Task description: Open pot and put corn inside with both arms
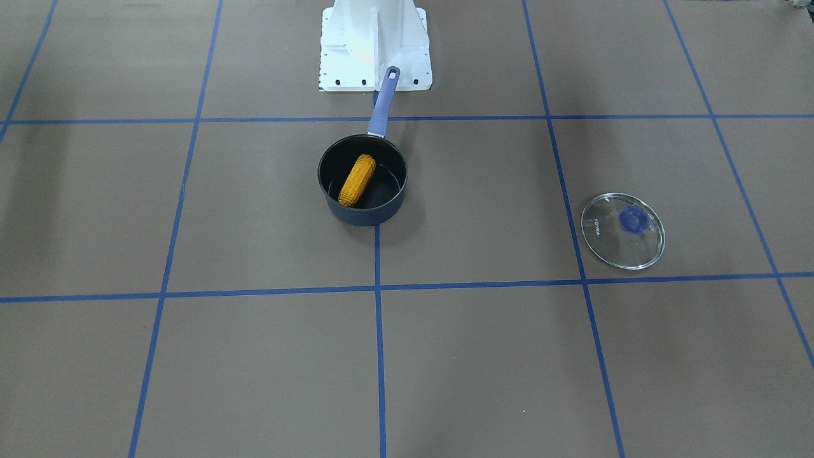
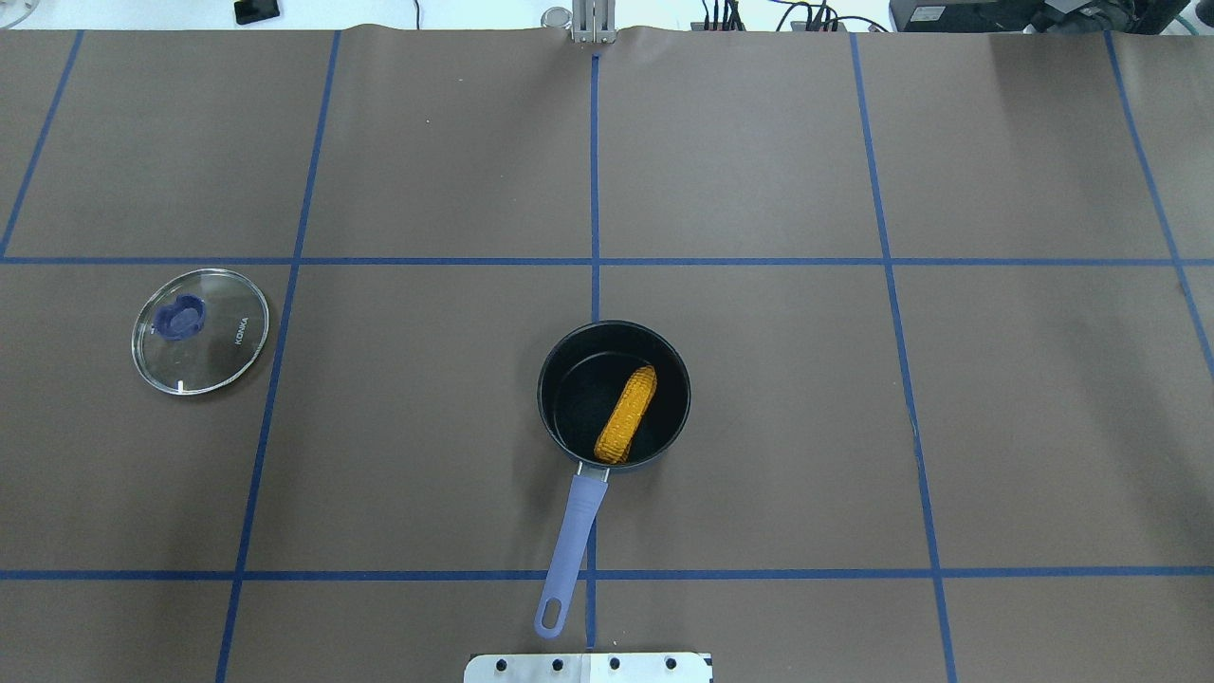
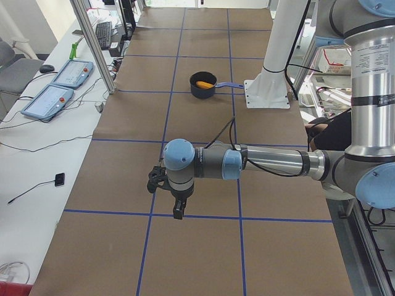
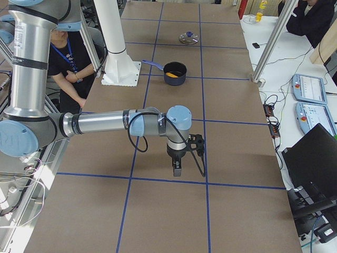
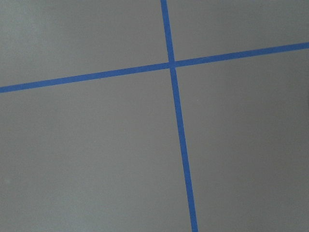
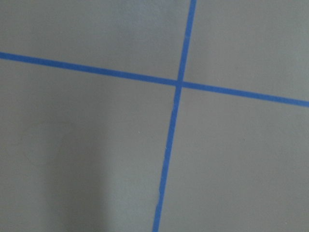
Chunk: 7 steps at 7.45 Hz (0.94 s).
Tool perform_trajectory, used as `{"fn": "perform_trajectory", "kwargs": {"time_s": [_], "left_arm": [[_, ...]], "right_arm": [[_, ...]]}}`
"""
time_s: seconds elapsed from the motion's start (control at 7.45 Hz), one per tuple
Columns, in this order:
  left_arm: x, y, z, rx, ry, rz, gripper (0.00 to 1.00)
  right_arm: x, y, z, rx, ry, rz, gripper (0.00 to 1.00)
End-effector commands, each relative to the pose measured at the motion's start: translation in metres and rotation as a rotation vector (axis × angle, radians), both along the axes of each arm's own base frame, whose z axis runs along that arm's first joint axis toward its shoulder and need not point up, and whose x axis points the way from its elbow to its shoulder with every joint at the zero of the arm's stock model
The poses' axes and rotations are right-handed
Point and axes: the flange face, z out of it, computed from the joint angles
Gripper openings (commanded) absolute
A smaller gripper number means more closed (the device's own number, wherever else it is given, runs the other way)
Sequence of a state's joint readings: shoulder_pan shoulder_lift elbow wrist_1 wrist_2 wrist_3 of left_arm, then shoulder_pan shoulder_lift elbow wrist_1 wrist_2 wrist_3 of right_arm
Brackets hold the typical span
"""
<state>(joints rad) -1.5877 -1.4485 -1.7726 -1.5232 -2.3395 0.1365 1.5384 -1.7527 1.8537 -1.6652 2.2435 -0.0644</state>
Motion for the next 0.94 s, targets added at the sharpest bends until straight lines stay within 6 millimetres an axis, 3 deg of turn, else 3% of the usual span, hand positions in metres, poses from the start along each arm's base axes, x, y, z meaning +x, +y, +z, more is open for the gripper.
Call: {"fn": "perform_trajectory", "kwargs": {"time_s": [0.0, 0.8], "left_arm": [[0.0000, -0.0002, -0.0021, 0.008, 0.000, 0.000, 0.98], [0.0010, 0.0007, -0.0029, 0.011, 0.004, 0.002, 0.98]], "right_arm": [[0.0036, 0.0098, 0.0127, -0.026, 0.002, 0.003, 1.00], [0.0007, 0.0046, 0.0127, -0.029, -0.026, 0.003, 1.00]]}}
